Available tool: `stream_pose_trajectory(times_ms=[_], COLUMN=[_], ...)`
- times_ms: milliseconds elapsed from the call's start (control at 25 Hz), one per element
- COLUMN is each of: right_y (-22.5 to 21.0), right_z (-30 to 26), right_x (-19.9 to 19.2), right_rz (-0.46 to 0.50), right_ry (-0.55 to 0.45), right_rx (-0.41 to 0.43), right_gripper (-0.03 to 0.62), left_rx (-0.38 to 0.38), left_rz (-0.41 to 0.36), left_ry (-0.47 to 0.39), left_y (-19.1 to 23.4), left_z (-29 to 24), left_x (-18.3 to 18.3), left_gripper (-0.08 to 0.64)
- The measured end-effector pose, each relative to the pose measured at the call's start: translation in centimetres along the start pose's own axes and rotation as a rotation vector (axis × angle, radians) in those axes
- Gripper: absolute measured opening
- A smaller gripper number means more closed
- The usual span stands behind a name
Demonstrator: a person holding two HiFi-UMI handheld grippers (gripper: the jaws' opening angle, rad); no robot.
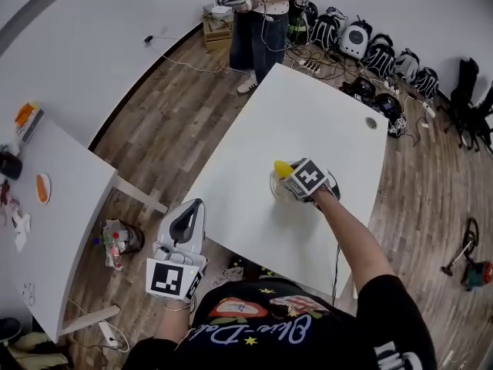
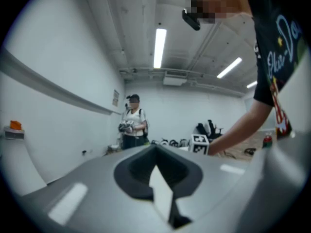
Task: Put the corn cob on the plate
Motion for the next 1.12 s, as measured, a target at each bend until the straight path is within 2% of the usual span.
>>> stream_pose_trajectory(times_ms=[120,320,360,560,640,720,880,1000,1120], right_y=[0.2,0.0,-0.1,0.9,1.9,3.2,6.7,8.7,9.4], right_z=[-0.6,-0.1,0.7,7.3,9.4,11.1,12.9,13.4,13.9], right_x=[-0.1,1.0,1.1,0.3,-1.2,-2.7,-5.7,-8.4,-10.2], right_rz=[-0.029,-0.024,-0.042,-0.232,-0.278,-0.302,-0.399,-0.502,-0.545], right_ry=[-0.031,-0.101,-0.159,-0.581,-0.663,-0.716,-0.836,-0.872,-0.879], right_rx=[-0.01,-0.029,-0.039,-0.061,-0.103,-0.152,-0.196,-0.201,-0.199], right_gripper=[0.223,0.221,0.221,0.207,0.056,0.02,0.017,0.017,0.016], left_rx=[0.014,0.011,0.006,-0.025,-0.055,-0.092,-0.157,-0.203,-0.243], left_rz=[-0.004,-0.01,-0.011,-0.008,-0.005,-0.004,0.0,0.008,0.003], left_ry=[0.009,0.01,0.008,0.002,0.001,-0.002,-0.012,-0.018,-0.014], left_y=[0.6,1.0,1.0,1.1,0.5,-0.2,-1.7,-2.9,-4.2], left_z=[0.6,0.6,0.5,-0.6,-1.3,-2.2,-4.1,-5.4,-6.4], left_x=[0.1,0.2,0.2,0.0,-0.1,-0.1,0.2,0.6,0.6], left_gripper=[-0.014,-0.014,-0.014,-0.014,-0.014,-0.014,-0.014,-0.014,-0.014])
Point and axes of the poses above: the fingertips, and each gripper's own axes: z backward along the fingers, y to its left, x out of its top, the point moved 7 cm from there along z, backward along the fingers, and after that the axes turned 5 degrees about x, right-handed, at the moved point
